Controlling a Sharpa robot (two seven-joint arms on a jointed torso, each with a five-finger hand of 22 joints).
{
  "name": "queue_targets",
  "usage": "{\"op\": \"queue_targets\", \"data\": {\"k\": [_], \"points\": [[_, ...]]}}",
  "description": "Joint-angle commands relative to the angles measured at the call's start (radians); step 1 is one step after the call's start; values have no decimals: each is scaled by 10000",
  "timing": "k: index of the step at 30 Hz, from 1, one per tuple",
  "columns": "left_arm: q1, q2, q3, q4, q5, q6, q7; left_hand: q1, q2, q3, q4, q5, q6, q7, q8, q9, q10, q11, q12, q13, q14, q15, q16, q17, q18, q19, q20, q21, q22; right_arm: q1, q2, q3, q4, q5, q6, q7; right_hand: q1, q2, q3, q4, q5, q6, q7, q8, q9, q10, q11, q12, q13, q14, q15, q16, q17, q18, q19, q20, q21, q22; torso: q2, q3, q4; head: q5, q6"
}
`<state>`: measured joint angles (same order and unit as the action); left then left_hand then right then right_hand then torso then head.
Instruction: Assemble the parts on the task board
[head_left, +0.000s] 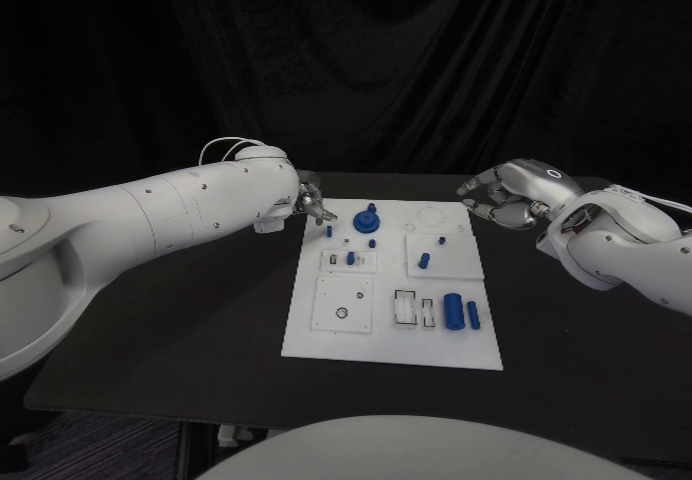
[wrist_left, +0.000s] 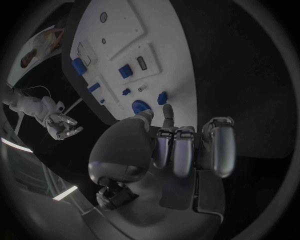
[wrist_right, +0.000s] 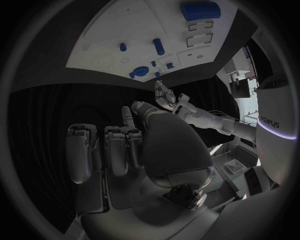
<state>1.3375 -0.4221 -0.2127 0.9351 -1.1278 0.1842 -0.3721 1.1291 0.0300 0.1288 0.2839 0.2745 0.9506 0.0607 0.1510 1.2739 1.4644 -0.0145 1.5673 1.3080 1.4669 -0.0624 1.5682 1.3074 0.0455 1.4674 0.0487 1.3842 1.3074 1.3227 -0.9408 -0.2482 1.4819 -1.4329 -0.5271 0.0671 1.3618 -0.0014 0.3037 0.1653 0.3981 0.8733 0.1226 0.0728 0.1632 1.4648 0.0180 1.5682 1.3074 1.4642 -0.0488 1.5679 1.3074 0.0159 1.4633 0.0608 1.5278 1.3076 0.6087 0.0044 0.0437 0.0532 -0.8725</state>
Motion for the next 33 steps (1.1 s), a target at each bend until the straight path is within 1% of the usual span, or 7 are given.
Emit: {"op": "queue_targets", "data": {"k": [1, 6, 9, 17, 21, 28, 33], "points": [[-25, 27, 6, -12, 51, 103, 193, 114, -23, 35, -50, 61, 64, -24, 21, 8, 1064, 45, 35, 2628, 1039, 46, 26, 2634, 11, 25, 63, -63, 2022, -13, 6, 8, -5, -18, -20, -98, -65, 21, 48, 17, 51, 47, -23, -25, -11, 1060, 36, 26, 2634, 1066, 61, 29, 2634, -19, 791, 70, -58, 2447, -3, 4, 13, -29, -1], [-50, 68, 6, -79, 53, 153, 228, 131, -20, 44, -54, 69, 68, -26, 28, 18, 1064, 44, 35, 2628, 1039, 45, 26, 2634, 11, 22, 62, -67, 2021, -13, 17, 8, -16, -18, -20, -100, -65, 21, 48, 17, 51, 47, -23, -25, -11, 1060, 36, 26, 2634, 1066, 61, 29, 2634, -19, 791, 70, -58, 2447, -10, 5, 26, -124, -1], [-74, 104, 6, -137, 54, 192, 242, 137, -17, 48, -55, 72, 70, -27, 31, 22, 1064, 43, 35, 2628, 1039, 45, 26, 2634, 13, 17, 62, -75, 2019, -13, 27, 8, -20, -18, -18, -101, -65, 21, 48, 17, 51, 47, -23, -25, -11, 1060, 36, 26, 2634, 1066, 61, 29, 2634, -19, 791, 70, -58, 2447, -7, 6, 19, -129, -1], [-159, 250, 7, -338, 56, 308, 258, 175, -3, 73, -64, 87, 77, -33, 41, 39, 1064, 39, 35, 2628, 1039, 44, 26, 2634, 14, 12, 60, -82, 2017, -13, 46, 8, -21, -18, -14, -99, -65, 21, 48, 17, 51, 47, -23, -25, -11, 1060, 36, 26, 2634, 1066, 61, 29, 2634, -19, 791, 70, -58, 2447, -7, 2, 24, -108, -1], [-181, 276, 7, -413, 57, 342, 254, 195, 1, 85, -70, 92, 79, -35, 44, 46, 1064, 38, 35, 2628, 1039, 43, 26, 2634, 13, 14, 60, -76, 2019, -13, 39, 8, -17, -17, -12, -99, -65, 21, 48, 17, 51, 47, -23, -25, -11, 1060, 36, 26, 2634, 1066, 61, 29, 2634, -19, 791, 70, -58, 2447, -3, 1, 20, -117, -1], [-213, 309, 7, -513, 58, 437, 222, 202, 3, 89, -72, 93, 79, -36, 46, 49, 1064, 37, 35, 2628, 1039, 43, 26, 2634, 19, 1, 59, -100, 2012, -13, 49, 8, -27, -17, 4, -105, -65, 21, 48, 17, 51, 47, -23, -25, -11, 1060, 36, 26, 2634, 1066, 61, 29, 2634, -19, 791, 70, -58, 2447, -2, -1, 23, -76, -1], [-226, 336, 7, -535, 58, 424, 249, 214, 7, 97, -75, 97, 77, -36, 46, 53, 1064, 37, 35, 2628, 1039, 42, 26, 2634, 22, -8, 59, -116, 2007, -13, 63, 8, -26, -17, 13, -104, -65, 21, 48, 17, 51, 47, -23, -25, -11, 1060, 36, 26, 2634, 1066, 61, 29, 2634, -19, 791, 70, -58, 2447, 2, -10, 15, -66, -1]]}}
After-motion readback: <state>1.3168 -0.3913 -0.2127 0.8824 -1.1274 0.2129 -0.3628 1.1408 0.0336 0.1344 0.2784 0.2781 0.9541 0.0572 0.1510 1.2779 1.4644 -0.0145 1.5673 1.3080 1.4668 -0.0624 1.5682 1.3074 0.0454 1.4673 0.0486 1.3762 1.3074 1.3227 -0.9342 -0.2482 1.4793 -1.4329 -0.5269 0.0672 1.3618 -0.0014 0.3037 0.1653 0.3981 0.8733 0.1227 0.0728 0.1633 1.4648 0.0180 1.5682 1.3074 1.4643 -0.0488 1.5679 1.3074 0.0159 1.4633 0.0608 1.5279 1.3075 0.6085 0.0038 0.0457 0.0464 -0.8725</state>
